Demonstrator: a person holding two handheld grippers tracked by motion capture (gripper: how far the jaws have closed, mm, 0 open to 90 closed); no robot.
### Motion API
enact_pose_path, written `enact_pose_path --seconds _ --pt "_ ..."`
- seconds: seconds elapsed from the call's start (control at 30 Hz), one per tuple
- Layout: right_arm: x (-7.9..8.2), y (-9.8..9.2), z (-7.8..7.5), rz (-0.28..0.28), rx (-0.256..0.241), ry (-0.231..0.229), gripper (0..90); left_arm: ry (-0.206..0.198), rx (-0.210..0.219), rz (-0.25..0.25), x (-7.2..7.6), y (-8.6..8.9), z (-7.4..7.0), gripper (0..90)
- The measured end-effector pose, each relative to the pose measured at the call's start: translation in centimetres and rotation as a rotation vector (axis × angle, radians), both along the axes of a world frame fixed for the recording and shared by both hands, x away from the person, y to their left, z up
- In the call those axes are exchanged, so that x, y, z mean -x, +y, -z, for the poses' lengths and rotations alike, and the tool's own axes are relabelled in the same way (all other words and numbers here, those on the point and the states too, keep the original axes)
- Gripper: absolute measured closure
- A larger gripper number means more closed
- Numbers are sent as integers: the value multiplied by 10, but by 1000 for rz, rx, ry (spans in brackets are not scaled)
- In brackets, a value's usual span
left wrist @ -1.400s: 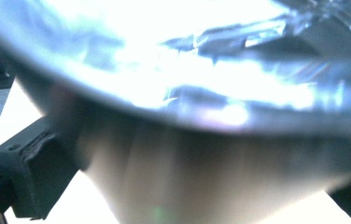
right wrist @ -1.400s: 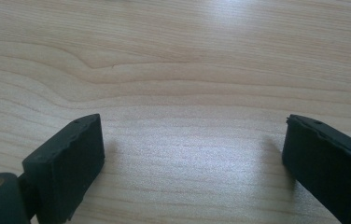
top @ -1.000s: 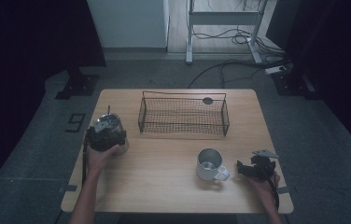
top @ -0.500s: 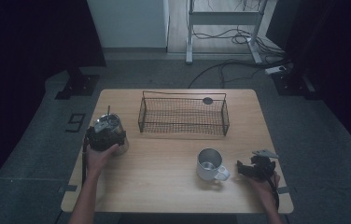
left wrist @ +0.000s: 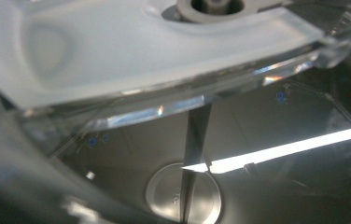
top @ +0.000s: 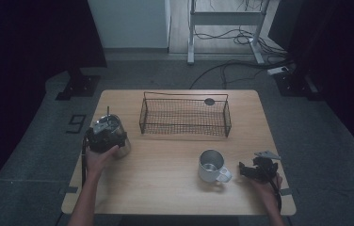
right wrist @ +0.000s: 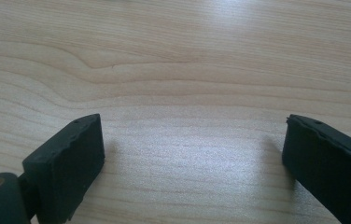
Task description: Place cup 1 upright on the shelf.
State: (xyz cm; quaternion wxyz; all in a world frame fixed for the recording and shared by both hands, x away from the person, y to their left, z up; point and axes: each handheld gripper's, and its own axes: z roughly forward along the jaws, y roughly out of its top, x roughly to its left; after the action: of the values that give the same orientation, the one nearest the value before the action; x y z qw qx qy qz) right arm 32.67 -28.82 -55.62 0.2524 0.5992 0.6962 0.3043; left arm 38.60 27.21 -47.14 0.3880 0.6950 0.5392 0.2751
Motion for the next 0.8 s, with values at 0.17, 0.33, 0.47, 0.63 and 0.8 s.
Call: enact_pose_path --seconds 0.17,0.33,0.47,0.63,0.8 --pt "0 0 0 0 0 0 56 -2 12 -1 8 1 -7 40" --pt "0 0 0 -1 0 -1 58 -8 9 -2 13 1 -12 40" --pt "0 0 0 -2 0 -1 59 -19 4 4 14 -1 -18 40" --pt "0 0 0 -1 0 -1 59 -29 3 10 15 -3 -26 40" --pt "0 0 0 1 -1 -1 62 -44 14 24 16 -6 -38 40"
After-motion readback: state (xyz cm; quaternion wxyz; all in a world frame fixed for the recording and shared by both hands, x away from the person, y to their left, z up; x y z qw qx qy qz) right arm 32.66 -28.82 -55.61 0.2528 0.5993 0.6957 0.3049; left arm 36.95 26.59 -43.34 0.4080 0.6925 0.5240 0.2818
